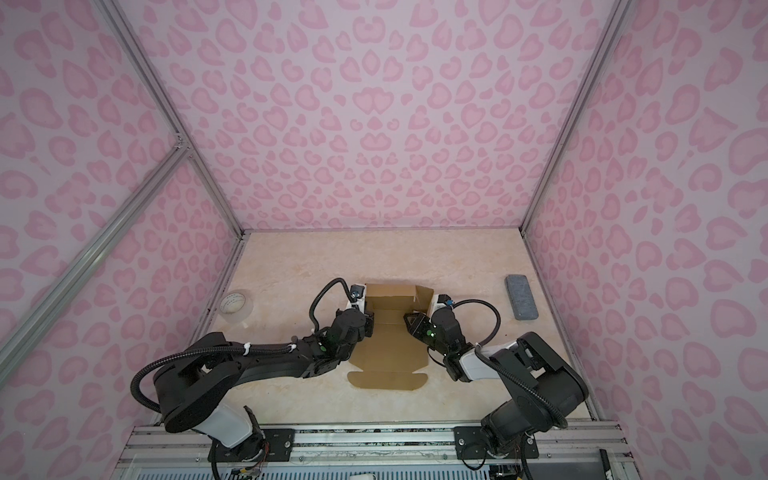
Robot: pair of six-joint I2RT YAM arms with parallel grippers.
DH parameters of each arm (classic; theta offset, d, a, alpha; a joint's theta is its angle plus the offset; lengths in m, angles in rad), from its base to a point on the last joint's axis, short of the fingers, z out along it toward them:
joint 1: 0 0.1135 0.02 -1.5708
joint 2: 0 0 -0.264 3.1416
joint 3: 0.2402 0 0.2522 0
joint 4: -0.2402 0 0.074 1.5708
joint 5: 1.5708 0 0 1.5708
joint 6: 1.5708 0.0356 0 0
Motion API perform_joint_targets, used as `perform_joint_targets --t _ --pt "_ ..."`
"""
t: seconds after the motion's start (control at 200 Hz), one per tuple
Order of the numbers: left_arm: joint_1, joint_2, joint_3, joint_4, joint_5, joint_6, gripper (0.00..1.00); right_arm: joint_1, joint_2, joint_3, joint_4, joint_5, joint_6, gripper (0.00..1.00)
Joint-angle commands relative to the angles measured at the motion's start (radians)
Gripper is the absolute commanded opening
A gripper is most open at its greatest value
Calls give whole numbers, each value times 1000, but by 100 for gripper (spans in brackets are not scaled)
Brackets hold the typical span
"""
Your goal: Fold the paper box
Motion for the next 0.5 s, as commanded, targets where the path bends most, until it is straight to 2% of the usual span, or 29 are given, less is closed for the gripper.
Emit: perform_joint_targets --t 0.0,0.205,0.3,0.4,0.495 --pt "-1 -11 1 38 -12 -6 2 -1 -64 -3 -40 24 -36 38" --pt "1 -10 7 28 -36 -14 2 2 -320 20 -326 60 -134 39" --pt "1 -11 8 25 -39 -16 2 9 -484 36 -476 70 -153 39" --pt "1 -12 8 27 -34 -16 2 27 -651 82 -671 146 -203 40" --pt "1 -10 9 28 -27 -12 2 22 -765 115 -777 219 -227 40"
